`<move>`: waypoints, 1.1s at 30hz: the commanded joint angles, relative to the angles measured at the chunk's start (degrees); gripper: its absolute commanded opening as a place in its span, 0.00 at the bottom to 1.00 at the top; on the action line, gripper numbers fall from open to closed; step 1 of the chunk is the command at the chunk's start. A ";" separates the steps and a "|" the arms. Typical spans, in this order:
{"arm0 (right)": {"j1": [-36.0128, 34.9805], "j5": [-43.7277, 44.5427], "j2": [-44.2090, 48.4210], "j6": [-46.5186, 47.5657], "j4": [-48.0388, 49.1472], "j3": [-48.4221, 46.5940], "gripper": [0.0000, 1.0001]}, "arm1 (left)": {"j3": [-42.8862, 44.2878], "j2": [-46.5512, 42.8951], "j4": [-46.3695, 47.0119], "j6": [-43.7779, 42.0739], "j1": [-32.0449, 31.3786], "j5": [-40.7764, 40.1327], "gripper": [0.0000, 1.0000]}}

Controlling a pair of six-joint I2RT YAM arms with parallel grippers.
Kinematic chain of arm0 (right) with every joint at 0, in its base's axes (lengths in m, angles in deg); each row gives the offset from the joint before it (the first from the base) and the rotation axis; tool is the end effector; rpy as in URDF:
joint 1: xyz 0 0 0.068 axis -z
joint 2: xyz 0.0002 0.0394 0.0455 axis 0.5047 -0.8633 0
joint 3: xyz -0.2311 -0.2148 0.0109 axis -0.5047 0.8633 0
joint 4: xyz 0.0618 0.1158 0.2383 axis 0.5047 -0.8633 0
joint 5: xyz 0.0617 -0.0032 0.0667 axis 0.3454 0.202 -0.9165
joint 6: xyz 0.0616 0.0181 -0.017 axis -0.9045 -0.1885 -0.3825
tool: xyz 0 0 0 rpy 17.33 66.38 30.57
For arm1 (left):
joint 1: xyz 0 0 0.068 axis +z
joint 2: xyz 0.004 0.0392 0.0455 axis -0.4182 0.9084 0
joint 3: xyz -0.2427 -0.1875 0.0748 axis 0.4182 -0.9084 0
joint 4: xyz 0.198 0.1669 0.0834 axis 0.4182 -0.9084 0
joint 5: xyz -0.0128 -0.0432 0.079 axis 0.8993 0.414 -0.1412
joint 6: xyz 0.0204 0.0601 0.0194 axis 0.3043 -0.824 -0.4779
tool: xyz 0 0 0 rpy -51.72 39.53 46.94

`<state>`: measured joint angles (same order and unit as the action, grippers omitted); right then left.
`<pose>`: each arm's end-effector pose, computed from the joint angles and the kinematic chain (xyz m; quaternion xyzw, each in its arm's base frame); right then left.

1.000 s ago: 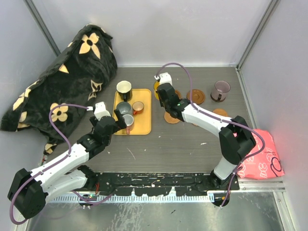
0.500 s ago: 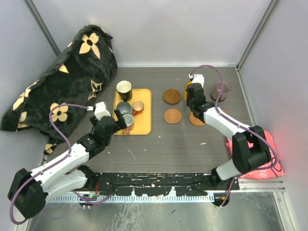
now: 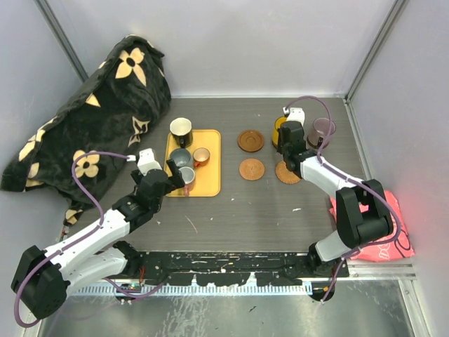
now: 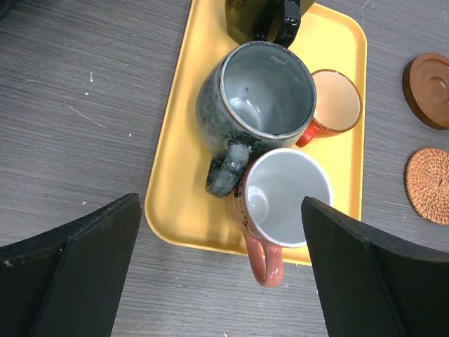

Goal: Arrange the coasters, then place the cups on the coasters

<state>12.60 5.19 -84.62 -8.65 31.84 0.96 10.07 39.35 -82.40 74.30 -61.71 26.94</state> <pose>0.3436 0.0888 0.2663 0.0297 0.8553 -0.0510 0.5148 0.1751 -0.0948 0.2532 -0.1484 0.8268 -0.0858 0.5358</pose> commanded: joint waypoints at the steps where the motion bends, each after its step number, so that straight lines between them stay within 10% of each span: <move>1: 1.54 -1.44 -0.18 1.70 11.07 -0.41 0.01 | 0.38 -0.39 3.41 0.85 0.25 -0.19 0.98; 33: 5.31 -2.33 -6.78 2.86 15.55 -0.12 0.01 | 0.42 0.08 3.59 0.84 0.28 -0.06 0.98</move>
<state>17.50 1.83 -92.27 -6.24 39.32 2.93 10.07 39.35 -82.37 74.30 -61.71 27.10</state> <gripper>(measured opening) 0.236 0.982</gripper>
